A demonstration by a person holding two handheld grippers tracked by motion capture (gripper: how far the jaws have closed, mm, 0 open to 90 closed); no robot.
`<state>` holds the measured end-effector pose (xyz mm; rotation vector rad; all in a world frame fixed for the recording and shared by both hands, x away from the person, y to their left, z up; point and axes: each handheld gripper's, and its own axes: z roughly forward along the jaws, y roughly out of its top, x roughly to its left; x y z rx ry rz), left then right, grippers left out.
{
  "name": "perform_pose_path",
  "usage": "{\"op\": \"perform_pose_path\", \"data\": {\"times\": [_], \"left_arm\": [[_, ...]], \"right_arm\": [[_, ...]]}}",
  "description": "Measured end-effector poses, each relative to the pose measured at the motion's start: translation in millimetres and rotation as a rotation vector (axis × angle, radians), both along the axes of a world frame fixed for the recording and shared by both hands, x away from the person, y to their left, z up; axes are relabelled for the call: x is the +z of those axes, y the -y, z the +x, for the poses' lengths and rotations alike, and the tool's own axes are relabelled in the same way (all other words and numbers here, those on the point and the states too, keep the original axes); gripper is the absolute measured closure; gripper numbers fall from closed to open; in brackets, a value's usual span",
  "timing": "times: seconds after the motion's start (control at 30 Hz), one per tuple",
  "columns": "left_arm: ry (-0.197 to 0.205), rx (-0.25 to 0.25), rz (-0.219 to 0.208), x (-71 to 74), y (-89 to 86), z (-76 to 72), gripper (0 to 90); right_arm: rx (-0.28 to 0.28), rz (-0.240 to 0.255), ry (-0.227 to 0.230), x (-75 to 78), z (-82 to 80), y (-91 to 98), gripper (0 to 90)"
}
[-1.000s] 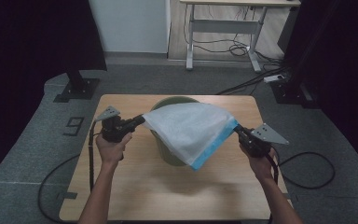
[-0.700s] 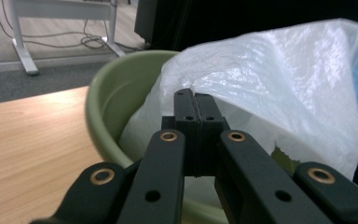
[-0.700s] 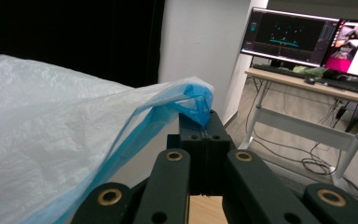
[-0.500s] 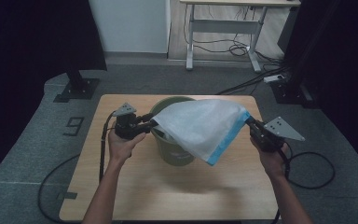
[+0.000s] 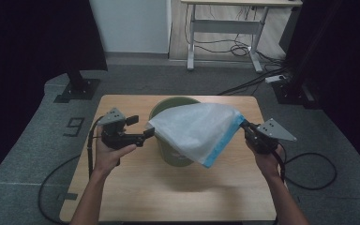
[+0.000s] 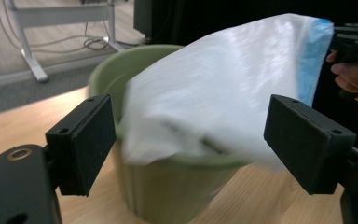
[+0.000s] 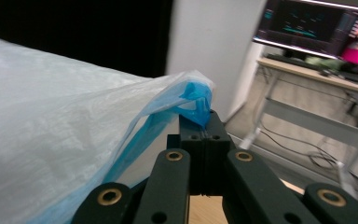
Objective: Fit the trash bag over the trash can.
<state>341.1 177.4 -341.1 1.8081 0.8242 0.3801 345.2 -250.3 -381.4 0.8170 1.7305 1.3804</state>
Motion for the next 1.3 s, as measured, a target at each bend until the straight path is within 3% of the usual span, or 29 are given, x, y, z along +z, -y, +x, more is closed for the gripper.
{"op": "perform_pose_path", "data": {"times": [0.07, 0.17, 0.5, 0.6, 0.77, 0.87, 0.97, 1.13, 1.3], "left_arm": [[0.024, -0.003, 0.030, 1.8, 14.3, -3.0, 16.6], [0.030, -0.028, 0.059, 2.0, 32.7, -3.9, 17.2], [-0.007, -0.069, 0.072, -9.2, 70.3, 0.1, 17.3], [-0.021, -0.074, 0.076, -15.0, 77.9, 2.9, 17.7], [-0.062, -0.077, 0.089, -24.5, 85.6, 9.8, 21.4], [-0.086, -0.085, 0.092, -30.2, 88.2, 12.4, 27.8], [-0.096, -0.090, 0.099, -34.9, 89.9, 13.2, 40.9], [-0.093, -0.110, 0.053, -35.5, 88.4, 13.7, 64.9], [-0.093, -0.132, 0.013, -32.8, 84.6, 15.1, 80.7]], "right_arm": [[0.029, -0.006, 0.006, 0.4, -2.9, -7.3, 88.4], [0.065, -0.015, 0.005, 0.6, -7.0, -16.9, 88.4], [0.134, -0.024, -0.003, -1.1, -15.0, -37.8, 88.3], [0.156, -0.006, -0.016, -1.9, -17.6, -45.1, 88.3], [0.193, -0.023, -0.015, -4.2, -23.3, -57.6, 88.3], [0.203, -0.026, -0.016, -4.9, -25.5, -61.0, 88.3], [0.210, -0.026, -0.015, -5.0, -27.1, -61.7, 88.4], [0.213, -0.029, -0.022, -6.7, -27.3, -60.5, 88.3], [0.204, -0.043, -0.036, -10.5, -25.2, -58.4, 88.2]]}}
